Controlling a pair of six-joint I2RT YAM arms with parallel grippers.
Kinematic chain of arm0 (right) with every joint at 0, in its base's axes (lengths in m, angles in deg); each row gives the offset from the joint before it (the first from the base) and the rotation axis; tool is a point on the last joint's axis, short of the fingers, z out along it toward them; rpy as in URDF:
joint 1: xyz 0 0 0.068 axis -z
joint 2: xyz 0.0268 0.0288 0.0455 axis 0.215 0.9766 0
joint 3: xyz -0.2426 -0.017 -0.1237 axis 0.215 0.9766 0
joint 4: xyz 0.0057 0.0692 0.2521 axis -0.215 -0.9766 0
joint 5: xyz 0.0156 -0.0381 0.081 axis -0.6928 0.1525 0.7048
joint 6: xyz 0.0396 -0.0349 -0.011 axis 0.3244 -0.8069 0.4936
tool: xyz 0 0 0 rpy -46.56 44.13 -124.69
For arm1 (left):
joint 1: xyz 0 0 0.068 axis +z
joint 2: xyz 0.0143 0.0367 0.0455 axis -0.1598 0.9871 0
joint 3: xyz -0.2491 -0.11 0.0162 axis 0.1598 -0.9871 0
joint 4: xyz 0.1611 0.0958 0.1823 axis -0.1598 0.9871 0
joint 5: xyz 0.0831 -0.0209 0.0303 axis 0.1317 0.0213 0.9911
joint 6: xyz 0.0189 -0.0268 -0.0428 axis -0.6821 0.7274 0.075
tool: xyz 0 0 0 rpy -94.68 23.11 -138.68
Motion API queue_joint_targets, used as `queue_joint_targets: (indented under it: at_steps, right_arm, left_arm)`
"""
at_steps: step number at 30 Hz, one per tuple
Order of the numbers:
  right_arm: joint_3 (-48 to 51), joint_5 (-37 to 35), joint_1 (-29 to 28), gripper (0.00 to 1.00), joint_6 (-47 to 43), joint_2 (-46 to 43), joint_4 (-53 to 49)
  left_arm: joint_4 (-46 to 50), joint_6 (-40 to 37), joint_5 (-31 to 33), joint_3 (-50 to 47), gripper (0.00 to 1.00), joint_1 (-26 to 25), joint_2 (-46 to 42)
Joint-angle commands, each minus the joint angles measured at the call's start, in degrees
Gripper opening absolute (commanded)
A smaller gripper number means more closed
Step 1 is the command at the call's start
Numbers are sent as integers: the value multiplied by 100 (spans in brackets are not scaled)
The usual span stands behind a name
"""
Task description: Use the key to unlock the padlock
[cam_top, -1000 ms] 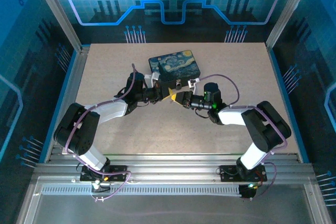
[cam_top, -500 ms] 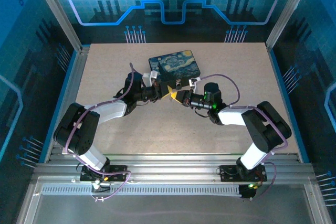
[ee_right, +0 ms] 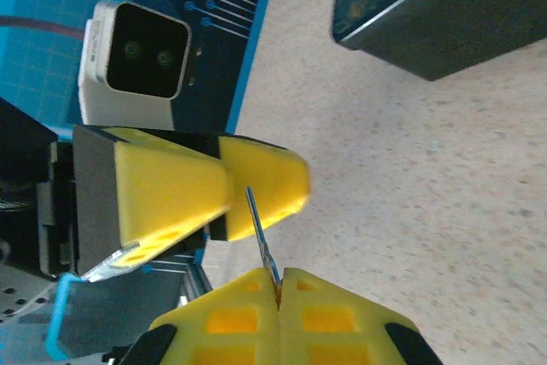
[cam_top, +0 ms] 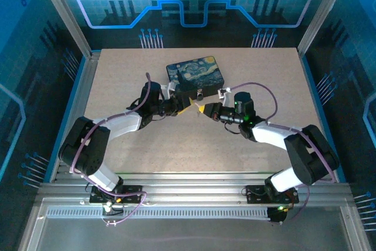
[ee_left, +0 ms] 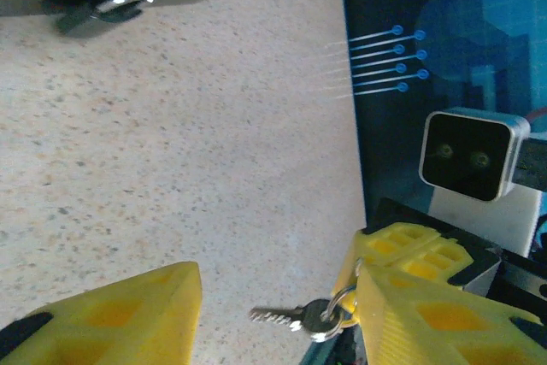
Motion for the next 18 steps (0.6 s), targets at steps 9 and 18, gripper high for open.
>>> queue_joint_targets:
  at_steps: [9,18]
  right_arm:
    - [267,8,864,0,-1293,-923,-1762]
    - [145,323,1590,0,-2058,-1201,-2941]
  left_arm:
    - [1746,-817,2017,1097,59,-602,481]
    - [2964,-956,3760,3063,63,-1102,2150]
